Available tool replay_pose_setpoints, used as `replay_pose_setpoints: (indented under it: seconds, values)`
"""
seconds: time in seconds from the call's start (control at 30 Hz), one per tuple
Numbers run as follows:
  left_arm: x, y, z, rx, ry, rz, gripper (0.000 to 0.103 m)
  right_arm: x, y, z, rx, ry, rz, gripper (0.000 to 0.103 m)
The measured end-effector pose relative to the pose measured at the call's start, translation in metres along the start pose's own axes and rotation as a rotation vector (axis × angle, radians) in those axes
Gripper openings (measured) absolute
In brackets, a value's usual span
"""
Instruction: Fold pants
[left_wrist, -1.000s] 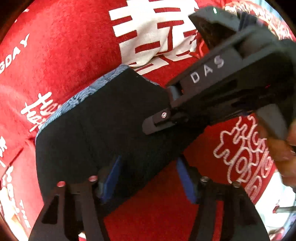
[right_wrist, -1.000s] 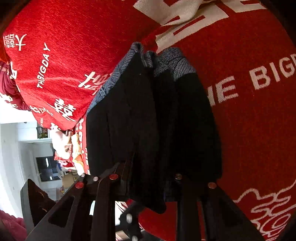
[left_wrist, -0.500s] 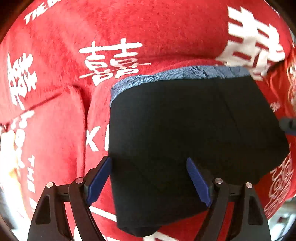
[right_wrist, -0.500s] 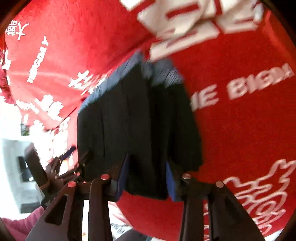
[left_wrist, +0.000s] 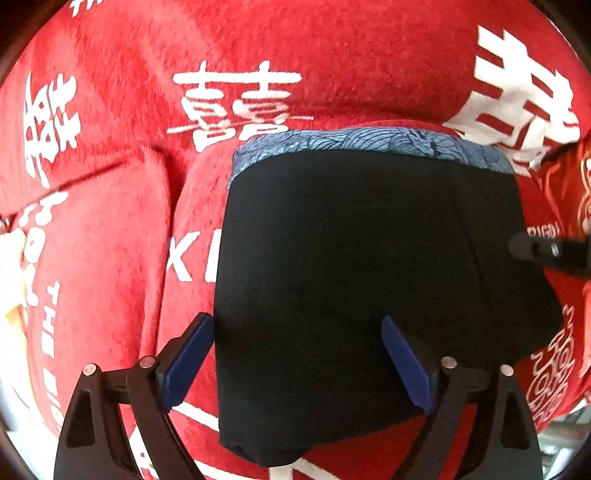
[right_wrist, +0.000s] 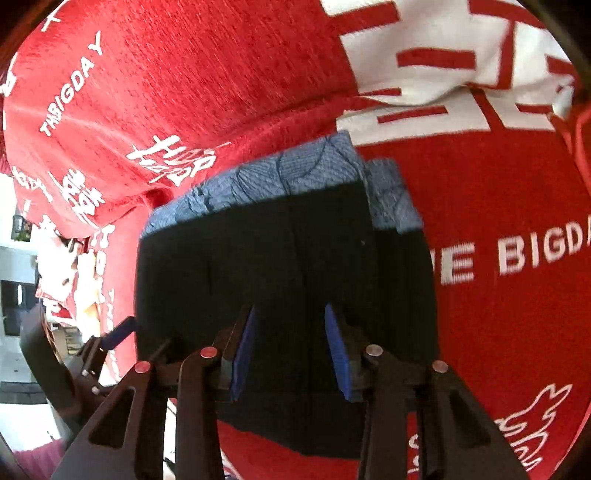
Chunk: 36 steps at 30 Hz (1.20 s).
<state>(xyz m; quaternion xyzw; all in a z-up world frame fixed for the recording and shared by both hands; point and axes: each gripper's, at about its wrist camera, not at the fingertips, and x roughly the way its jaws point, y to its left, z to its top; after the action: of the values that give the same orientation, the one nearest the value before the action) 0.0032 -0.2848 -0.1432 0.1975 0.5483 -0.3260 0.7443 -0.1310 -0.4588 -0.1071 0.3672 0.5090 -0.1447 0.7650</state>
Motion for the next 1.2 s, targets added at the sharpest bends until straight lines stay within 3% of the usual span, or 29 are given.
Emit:
replay_pose_setpoints:
  seconds: [0.17, 0.43, 0.57, 0.7, 0.73, 0.97, 1.1, 1.2]
  values:
    - [0.005, 0.009, 0.005, -0.064, 0.063, -0.049, 0.094, -0.006, -0.005, -0.008, 0.026, 0.012, 0.010, 0.042]
    - [0.003, 0.012, 0.013, -0.076, 0.132, -0.078, 0.094, -0.012, -0.003, -0.014, 0.049, 0.008, 0.022, 0.056]
    - [-0.003, 0.017, 0.020, -0.059, 0.122, -0.075, 0.094, -0.018, -0.004, -0.015, 0.029, 0.026, 0.008, 0.060]
    - [-0.009, 0.033, 0.040, -0.055, 0.081, -0.101, 0.094, -0.034, -0.016, -0.011, 0.000, 0.000, 0.002, 0.079]
    - [-0.008, 0.038, 0.047, -0.062, 0.079, -0.115, 0.094, -0.037, -0.022, -0.009, 0.001, -0.006, 0.003, 0.079]
    - [0.031, 0.063, 0.065, -0.064, 0.180, -0.404, 0.094, -0.016, -0.091, 0.009, 0.080, 0.072, 0.183, 0.083]
    - [0.044, 0.059, 0.064, -0.052, 0.211, -0.491, 0.094, 0.006, -0.105, 0.006, 0.077, 0.136, 0.292, 0.083]
    - [0.056, 0.056, 0.066, -0.084, 0.227, -0.533, 0.098, 0.014, -0.104, 0.010, 0.053, 0.127, 0.375, 0.083]
